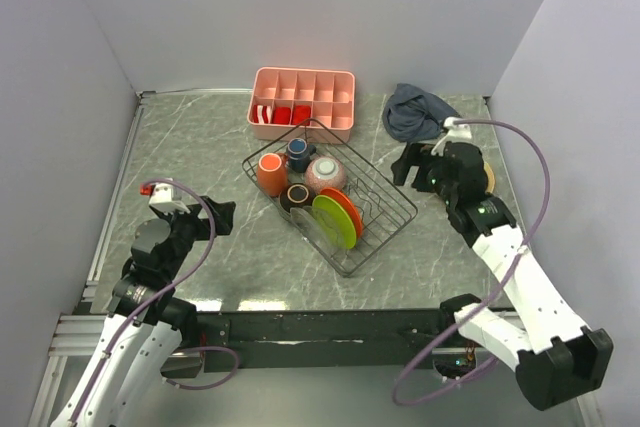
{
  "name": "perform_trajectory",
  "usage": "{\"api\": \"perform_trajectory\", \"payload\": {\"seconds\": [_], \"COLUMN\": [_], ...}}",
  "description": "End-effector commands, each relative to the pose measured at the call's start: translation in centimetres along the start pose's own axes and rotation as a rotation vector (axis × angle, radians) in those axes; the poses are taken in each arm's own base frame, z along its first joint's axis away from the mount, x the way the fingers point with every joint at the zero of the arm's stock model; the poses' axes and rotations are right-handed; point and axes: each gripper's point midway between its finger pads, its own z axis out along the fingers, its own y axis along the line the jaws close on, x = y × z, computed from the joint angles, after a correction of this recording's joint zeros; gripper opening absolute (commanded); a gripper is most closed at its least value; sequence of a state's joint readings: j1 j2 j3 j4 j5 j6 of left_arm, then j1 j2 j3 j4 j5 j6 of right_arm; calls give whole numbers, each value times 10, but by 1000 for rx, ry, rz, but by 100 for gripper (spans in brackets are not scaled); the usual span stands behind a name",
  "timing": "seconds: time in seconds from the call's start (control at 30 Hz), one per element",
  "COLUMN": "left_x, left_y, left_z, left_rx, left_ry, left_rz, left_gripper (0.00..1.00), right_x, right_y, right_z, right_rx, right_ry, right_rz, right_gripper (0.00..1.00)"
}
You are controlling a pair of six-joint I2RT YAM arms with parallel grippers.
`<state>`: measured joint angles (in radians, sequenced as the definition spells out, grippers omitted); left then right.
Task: Unload the mixed dishes from the dish rack
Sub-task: Pick up the plate from the dish rack.
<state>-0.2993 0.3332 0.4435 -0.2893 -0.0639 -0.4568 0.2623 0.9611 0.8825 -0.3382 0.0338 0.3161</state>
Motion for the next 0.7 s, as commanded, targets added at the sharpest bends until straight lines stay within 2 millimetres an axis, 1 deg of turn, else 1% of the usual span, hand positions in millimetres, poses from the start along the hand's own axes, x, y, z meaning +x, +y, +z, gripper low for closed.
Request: {"api": "perform_trajectory", "payload": {"seconds": [0.0, 0.03, 0.1, 0.13, 0.2, 0.23, 0.33, 0.37, 0.43, 0.47, 0.53, 0.67], "left_x": [-20, -18, -17, -17, -16, -15, -14, -15, -15, -15, -15, -16], "left_y": [-15, -15, -15, -15, -16, -16, -16, -16, -16, -16, -16, -16], "left_z": [0, 1, 1, 1, 2, 2, 2, 2, 2, 2, 2, 1], "left_rx": [52, 51, 51, 53, 54, 53, 53, 54, 52, 52, 53, 54], "left_ry": [-47, -40, -36, -34, -28, -26, -21, -25, -23, -23, -21, -28], "left_rz": [11, 13, 11, 11, 12, 12, 12, 13, 11, 11, 10, 11], "left_gripper": [99, 100, 99, 100, 99, 99, 99, 99, 99, 100, 100, 99], "right_x": [11, 16, 22, 27, 35, 39, 53, 61, 65, 71, 73, 84], "right_y": [29, 40, 49, 59, 69, 78, 87, 93, 98, 102, 105, 112], "right_z": [-18, -21, -23, -25, -23, -25, -21, -20, -18, -15, -13, -4], "right_rx": [-105, -139, -161, -193, -215, -234, -237, -245, -249, -245, -238, -222], "right_ry": [31, 45, 61, 74, 99, 107, 144, 162, 167, 181, 187, 217], "right_rz": [-83, -104, -125, -144, -164, -182, -213, -230, -242, -260, -277, -331], "right_gripper": [94, 93, 92, 91, 89, 88, 85, 84, 82, 81, 76, 68]}}
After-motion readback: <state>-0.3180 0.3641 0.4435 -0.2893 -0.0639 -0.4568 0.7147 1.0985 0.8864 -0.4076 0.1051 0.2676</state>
